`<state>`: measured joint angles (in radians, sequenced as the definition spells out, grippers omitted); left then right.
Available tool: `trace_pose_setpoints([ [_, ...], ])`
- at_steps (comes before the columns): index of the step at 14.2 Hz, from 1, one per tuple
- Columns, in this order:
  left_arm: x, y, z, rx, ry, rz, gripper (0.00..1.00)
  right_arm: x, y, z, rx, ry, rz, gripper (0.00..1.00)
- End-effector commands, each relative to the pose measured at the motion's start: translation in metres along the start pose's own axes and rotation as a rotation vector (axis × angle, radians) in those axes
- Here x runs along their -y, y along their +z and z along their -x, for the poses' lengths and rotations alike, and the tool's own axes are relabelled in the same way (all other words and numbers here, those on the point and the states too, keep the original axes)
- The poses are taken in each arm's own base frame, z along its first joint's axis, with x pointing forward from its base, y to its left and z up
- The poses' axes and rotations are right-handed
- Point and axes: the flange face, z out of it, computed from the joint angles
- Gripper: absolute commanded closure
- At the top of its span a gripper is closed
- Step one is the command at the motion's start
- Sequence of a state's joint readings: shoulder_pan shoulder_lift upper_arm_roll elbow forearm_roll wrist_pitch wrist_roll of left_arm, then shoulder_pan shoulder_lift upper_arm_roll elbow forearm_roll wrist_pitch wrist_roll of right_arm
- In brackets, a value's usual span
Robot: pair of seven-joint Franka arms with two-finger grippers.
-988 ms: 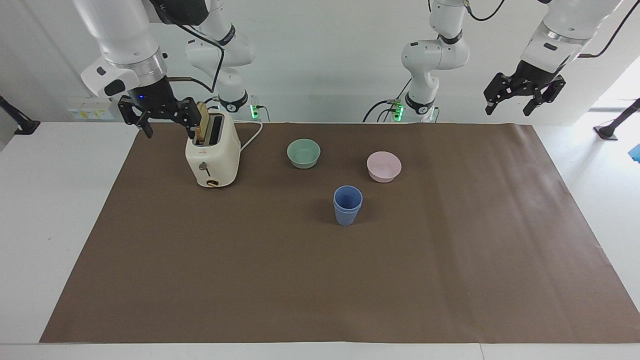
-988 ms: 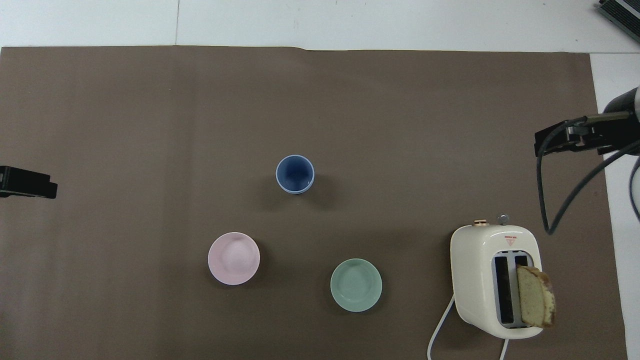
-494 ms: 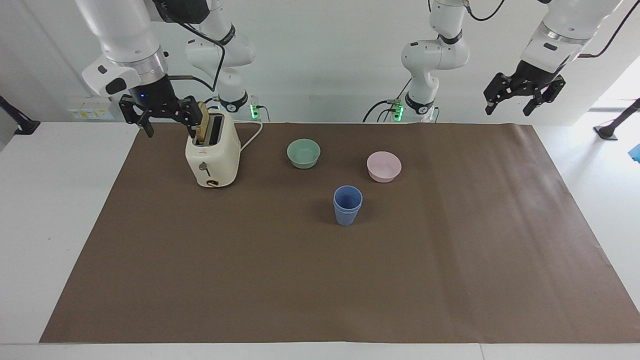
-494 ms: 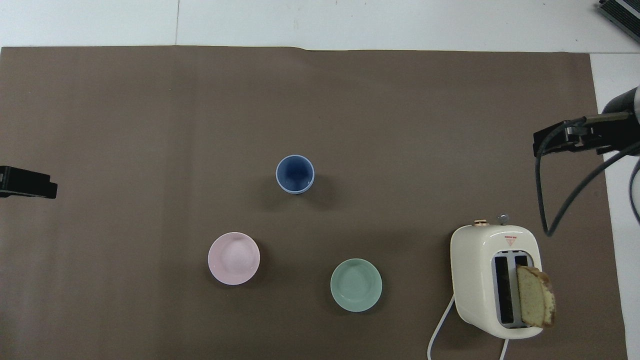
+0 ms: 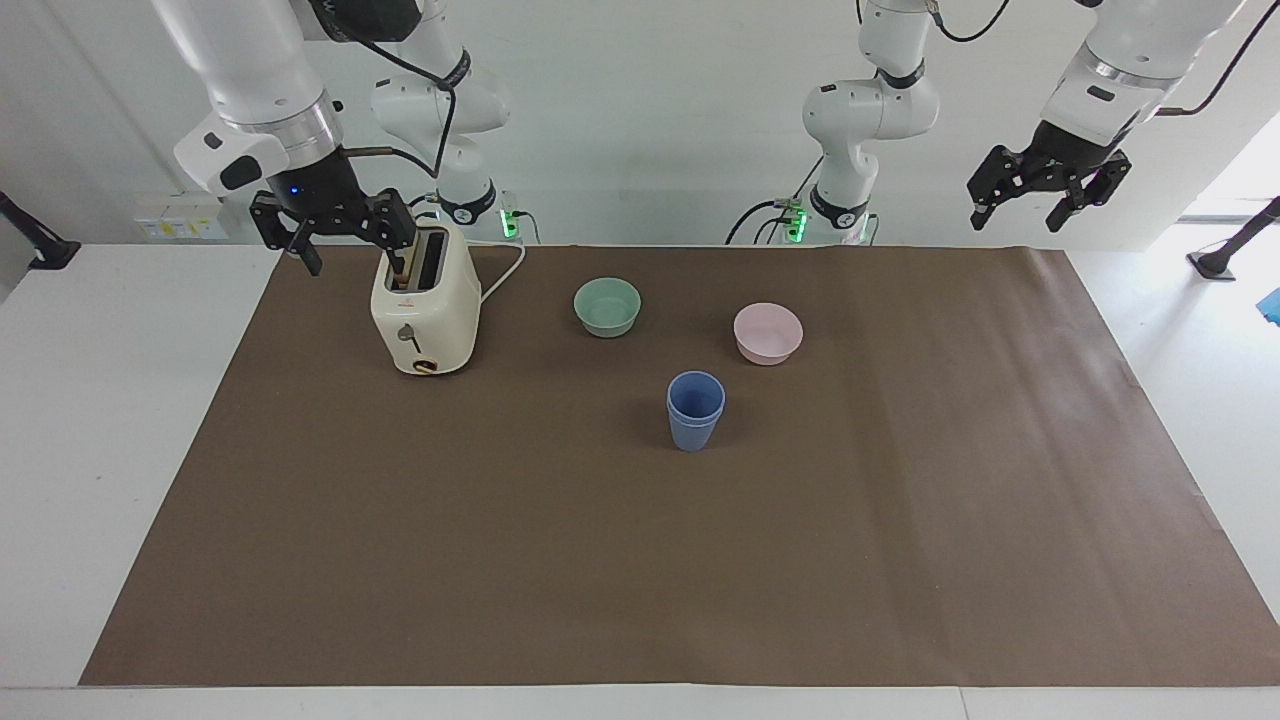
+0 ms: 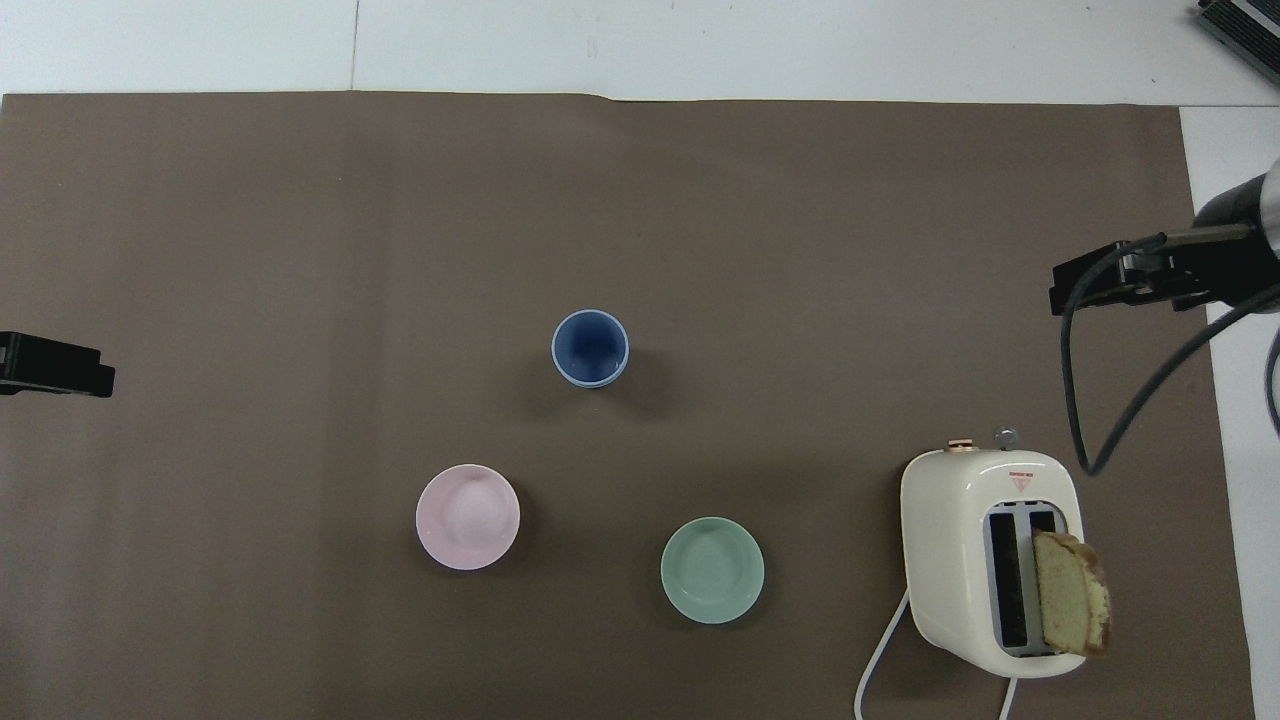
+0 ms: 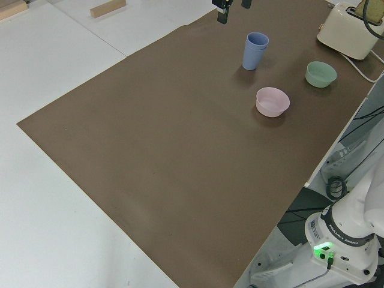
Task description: Stack blue cups with both arms
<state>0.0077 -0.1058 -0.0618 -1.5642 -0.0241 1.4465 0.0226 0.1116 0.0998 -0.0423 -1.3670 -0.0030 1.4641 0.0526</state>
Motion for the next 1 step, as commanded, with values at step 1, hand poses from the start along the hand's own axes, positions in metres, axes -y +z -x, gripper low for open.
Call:
trace_pose_setpoints([
  [1, 0.003, -0.0024, 0.0018, 0.01, -0.001, -0.006, 0.0, -0.0045, -0.0057, 0.0038, -0.008, -0.016, -0.021, 0.0],
])
